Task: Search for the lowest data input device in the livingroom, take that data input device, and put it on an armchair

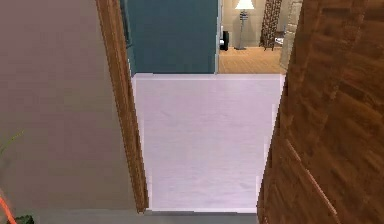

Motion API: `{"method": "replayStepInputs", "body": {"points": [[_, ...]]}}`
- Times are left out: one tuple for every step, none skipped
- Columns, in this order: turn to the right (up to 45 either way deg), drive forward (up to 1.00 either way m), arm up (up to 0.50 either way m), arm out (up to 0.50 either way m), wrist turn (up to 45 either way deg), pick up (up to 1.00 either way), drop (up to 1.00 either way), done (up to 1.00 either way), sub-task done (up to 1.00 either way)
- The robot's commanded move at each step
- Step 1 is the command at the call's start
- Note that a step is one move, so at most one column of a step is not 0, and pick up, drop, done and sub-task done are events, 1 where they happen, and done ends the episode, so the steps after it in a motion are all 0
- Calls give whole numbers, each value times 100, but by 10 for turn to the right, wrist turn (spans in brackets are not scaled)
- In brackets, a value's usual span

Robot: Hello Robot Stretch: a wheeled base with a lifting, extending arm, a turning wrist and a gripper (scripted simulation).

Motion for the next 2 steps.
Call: {"method": "replayStepInputs", "body": {"points": [[0,50,0,0,0,0,0,0,0],[30,0,0,0,0,0,0,0,0]]}}
